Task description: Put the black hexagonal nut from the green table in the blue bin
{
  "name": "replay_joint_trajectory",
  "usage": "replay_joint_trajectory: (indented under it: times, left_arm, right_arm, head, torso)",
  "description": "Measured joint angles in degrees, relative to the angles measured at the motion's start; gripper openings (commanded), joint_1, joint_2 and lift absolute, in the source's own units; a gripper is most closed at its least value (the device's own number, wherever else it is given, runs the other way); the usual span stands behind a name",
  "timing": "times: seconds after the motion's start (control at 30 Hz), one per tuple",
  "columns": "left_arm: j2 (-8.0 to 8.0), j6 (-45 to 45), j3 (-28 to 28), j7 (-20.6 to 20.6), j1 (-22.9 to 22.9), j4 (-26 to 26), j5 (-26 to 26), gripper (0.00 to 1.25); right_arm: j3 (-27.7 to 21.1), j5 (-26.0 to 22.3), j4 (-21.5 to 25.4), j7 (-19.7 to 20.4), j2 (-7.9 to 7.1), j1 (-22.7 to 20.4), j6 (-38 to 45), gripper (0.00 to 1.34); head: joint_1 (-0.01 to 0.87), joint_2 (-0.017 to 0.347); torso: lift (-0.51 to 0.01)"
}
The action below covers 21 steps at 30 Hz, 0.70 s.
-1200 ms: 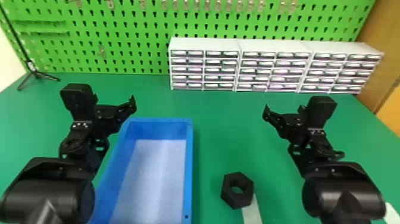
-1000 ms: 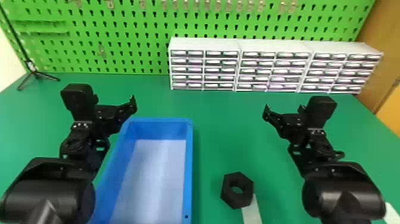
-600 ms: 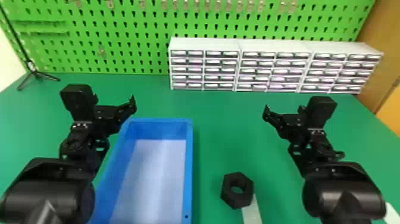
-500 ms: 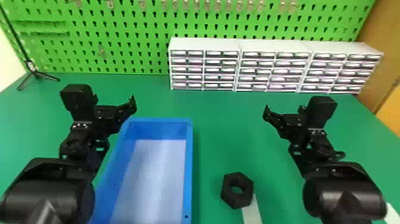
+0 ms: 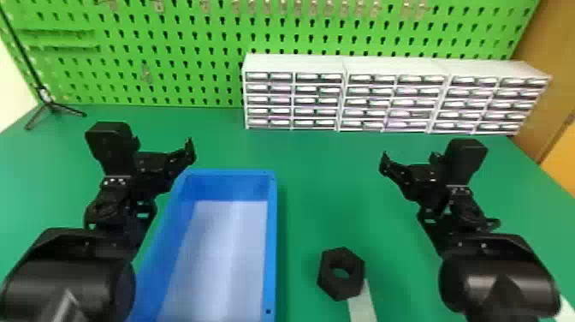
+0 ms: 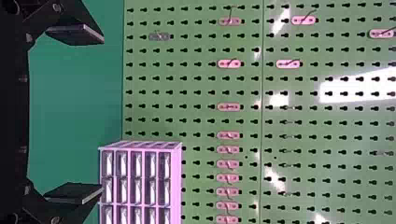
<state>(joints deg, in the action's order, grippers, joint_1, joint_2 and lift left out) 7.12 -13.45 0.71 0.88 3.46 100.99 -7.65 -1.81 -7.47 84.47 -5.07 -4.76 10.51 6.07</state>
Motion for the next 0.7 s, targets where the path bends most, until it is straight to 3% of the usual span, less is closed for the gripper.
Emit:
replay_joint_trajectory:
  times: [0.47,0.7]
  left_arm:
    - [0.00,0.1,-0.2,0.0,-0.1,0.0,-0.2,1.09]
    - [0.00,0.1,-0.5,0.0,-0.2,0.1,-0.2,1.09]
  right_arm:
    - [-7.5,2.7,6.3,-12.9,-0.86,-2.4,10.7,1.25]
    - [-10.0,4.9,9.8,-21.3,-3.13,-3.9,18.5,1.25]
  head:
    - [0.683,0.028]
    - [0.683,0.028]
  torso:
    - [-0.096]
    - [-0.096]
